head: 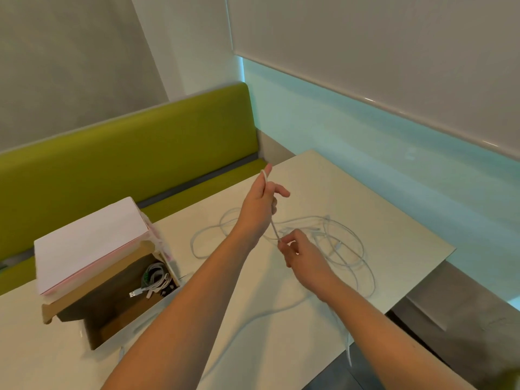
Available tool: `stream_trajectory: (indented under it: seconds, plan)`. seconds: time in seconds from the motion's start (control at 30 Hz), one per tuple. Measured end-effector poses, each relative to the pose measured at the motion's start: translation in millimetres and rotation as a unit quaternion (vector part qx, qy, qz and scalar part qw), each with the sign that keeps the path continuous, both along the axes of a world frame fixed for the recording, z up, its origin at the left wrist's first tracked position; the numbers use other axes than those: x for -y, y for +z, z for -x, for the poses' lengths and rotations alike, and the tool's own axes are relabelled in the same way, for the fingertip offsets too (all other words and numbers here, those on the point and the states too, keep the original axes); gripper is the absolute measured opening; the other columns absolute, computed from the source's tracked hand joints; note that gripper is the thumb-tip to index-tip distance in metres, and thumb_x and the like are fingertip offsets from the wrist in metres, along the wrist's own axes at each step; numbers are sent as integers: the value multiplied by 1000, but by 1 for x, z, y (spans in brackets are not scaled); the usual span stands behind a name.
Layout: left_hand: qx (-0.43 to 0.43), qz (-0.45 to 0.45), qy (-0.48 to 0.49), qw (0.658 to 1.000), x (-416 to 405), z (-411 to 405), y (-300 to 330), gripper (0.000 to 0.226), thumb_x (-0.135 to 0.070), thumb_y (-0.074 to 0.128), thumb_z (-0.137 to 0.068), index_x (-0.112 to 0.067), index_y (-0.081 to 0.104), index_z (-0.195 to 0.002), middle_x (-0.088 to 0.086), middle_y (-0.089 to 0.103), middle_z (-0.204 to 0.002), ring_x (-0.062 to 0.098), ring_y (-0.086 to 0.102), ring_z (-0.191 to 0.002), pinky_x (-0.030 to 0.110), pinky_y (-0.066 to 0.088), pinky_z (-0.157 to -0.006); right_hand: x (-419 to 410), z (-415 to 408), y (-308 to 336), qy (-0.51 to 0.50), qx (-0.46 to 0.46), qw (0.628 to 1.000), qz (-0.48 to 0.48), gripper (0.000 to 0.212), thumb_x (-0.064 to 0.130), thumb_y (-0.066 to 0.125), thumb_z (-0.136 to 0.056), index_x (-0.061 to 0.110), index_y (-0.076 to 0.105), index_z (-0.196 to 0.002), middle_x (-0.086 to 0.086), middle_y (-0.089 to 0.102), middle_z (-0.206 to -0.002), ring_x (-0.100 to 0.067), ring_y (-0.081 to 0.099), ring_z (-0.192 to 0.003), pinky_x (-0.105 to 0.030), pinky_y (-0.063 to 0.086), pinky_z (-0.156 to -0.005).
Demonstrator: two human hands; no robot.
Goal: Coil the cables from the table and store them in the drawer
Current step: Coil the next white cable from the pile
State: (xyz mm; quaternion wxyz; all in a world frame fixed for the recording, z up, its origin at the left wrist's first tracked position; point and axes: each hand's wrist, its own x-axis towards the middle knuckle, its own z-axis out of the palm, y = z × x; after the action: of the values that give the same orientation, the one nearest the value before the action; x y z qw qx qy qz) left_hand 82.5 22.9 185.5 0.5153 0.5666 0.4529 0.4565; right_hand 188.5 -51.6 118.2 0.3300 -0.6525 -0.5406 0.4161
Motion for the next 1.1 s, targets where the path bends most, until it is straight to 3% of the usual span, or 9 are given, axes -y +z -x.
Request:
stream_trajectory:
  seconds: [0.03, 0.17, 0.37, 0.53, 0.6, 0.73, 0.8, 0.97, 1.1]
  plan:
    - [-19, -11, 1, 1000, -2, 0, -2, 29, -21, 27, -109, -34, 51, -119, -6, 67, -114, 8, 41, -56, 22, 42, -60, -2, -7, 6, 12, 24, 1000, 1, 14, 40, 50, -98, 27, 55, -95, 0, 56, -72, -15, 52, -65, -30, 39, -60]
    - [-157, -41, -29, 986, -11, 5, -25, 36, -21, 28, -108, -20, 42, -141, -17, 68, -82, 7, 53, -62, 26, 47, -72, -10, -38, 38, 41, 125, 991, -6, 28, 51, 65, -85, 25, 63, -76, 8, 55, -65, -12, 53, -63, -32, 41, -62]
    - [-242, 6, -146, 959, 4, 9, -40, 28, -22, 38, -106, -25, 64, -95, -4, 63, -65, 9, 56, -61, 26, 46, -69, -19, -66, 82, 63, 161, 985, -9, 47, 61, 72, -74, 16, 67, -63, 9, 46, -48, -11, 39, -49, -29, 32, -56]
    - [-76, 110, -211, 968, 13, 11, -32, 35, -20, 37, -103, -10, 66, -85, -4, 40, -52, 10, 38, -50, 32, 52, -72, -28, -79, 95, 70, 47, 996, -38, 7, 23, 63, -88, 24, 69, -92, 3, 52, -61, -17, 47, -61, -32, 38, -64]
    - [7, 149, -205, 967, 15, 13, -26, 38, -23, 36, -99, -10, 66, -78, -3, 30, -54, 12, 30, -49, 29, 51, -66, -31, -81, 91, 51, 17, 998, -44, 17, 14, 56, -90, 25, 64, -101, 4, 56, -65, -14, 47, -64, -27, 38, -64]
    - [244, 261, -161, 920, 12, 16, -20, 33, -27, 44, -93, -10, 66, -76, -4, 24, -54, 10, 19, -44, 26, 43, -56, -37, -74, 73, 28, 22, 997, -66, 7, 27, 58, -95, 23, 64, -96, -2, 67, -82, -13, 56, -76, -27, 42, -69]
    - [312, 274, -142, 898, 10, 15, -17, 31, -25, 43, -97, -8, 66, -86, -4, 25, -55, 7, 20, -38, 27, 50, -60, -36, -68, 58, 17, 29, 997, -75, 12, 36, 57, -96, 27, 65, -97, -2, 65, -81, -4, 54, -69, -24, 41, -65]
    - [318, 217, -102, 917, 5, 9, -15, 37, -25, 36, -106, -2, 59, -123, -1, 29, -56, 8, 29, -41, 35, 50, -99, -33, -51, 24, 41, 62, 996, -53, 30, 32, 45, -102, 42, 58, -127, 6, 64, -76, 4, 52, -61, -11, 39, -57]
    - [293, 156, -62, 941, -3, 1, -16, 41, -26, 28, -108, -3, 52, -133, -4, 56, -64, 8, 44, -47, 37, 48, -102, -30, -38, 17, 105, 94, 990, 20, 45, 28, 34, -105, 43, 31, -147, 10, 65, -82, 1, 53, -67, -14, 38, -60]
